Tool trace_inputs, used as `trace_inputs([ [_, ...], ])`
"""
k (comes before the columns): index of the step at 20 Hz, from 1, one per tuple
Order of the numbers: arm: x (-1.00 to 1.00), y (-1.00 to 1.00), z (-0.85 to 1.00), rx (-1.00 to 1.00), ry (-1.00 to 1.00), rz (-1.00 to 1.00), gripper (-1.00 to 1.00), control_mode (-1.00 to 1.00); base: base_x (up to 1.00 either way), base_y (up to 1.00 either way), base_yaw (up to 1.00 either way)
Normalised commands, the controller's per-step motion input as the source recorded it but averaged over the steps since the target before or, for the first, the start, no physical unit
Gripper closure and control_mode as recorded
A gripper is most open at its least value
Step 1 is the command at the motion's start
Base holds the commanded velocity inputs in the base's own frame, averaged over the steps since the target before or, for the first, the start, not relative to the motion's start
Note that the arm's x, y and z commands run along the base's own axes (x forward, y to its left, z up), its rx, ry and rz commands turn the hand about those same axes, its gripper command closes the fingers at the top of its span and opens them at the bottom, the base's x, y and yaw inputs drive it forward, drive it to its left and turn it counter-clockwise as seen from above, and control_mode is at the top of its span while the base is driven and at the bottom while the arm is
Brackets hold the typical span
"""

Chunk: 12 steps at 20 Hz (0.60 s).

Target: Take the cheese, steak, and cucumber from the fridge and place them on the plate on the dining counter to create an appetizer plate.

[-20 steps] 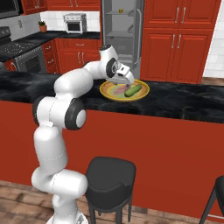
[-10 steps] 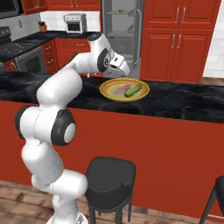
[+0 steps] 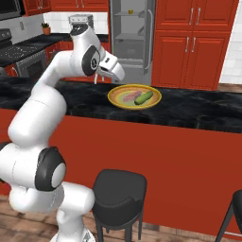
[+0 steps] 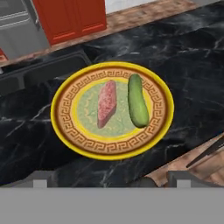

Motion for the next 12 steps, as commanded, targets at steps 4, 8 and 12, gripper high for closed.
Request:
trace_inputs([
  [4, -1.00, 0.47, 0.14, 0.01, 0.06, 0.00, -1.00, -1.00, 0.00, 0.00, 0.00],
  [8, -1.00, 0.45, 0.00, 0.02, 0.07, 0.01, -1.00, -1.00, 0.00, 0.00, 0.00],
  [12, -0.96, 0.37, 0.00, 0.03, 0.08, 0.04, -1.00, -1.00, 0.00, 0.00, 0.00],
])
